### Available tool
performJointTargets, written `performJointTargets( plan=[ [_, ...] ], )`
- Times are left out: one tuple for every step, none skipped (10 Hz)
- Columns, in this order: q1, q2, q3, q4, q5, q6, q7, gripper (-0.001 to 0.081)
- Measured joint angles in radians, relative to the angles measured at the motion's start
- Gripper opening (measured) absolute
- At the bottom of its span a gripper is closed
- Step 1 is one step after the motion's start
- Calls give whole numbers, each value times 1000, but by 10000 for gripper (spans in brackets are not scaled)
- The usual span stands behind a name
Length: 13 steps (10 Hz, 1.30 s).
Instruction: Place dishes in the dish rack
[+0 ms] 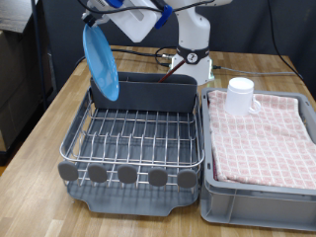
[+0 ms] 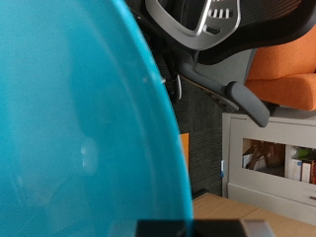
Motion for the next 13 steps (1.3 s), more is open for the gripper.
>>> performJointTargets(
  plan=[
    [0,11,3,7,-15,0,-1,15],
    [0,25,4,14,-42,4,1,15],
    [0,41,3,19,-67,14,4,15],
    [0,58,-1,23,-88,29,5,15],
    [0,76,-8,25,-100,46,6,15],
    [-1,93,-18,25,-105,67,10,15],
    [-1,111,-28,24,-110,84,14,15],
    [-1,128,-39,22,-113,98,21,15],
    [-1,144,-50,18,-117,111,32,15],
    [-2,159,-64,12,-127,131,47,15],
    [-5,172,-80,3,-144,162,66,15],
    [-10,184,-95,-6,-160,196,84,15],
    [-14,198,-107,-12,-172,227,97,15]
  ],
)
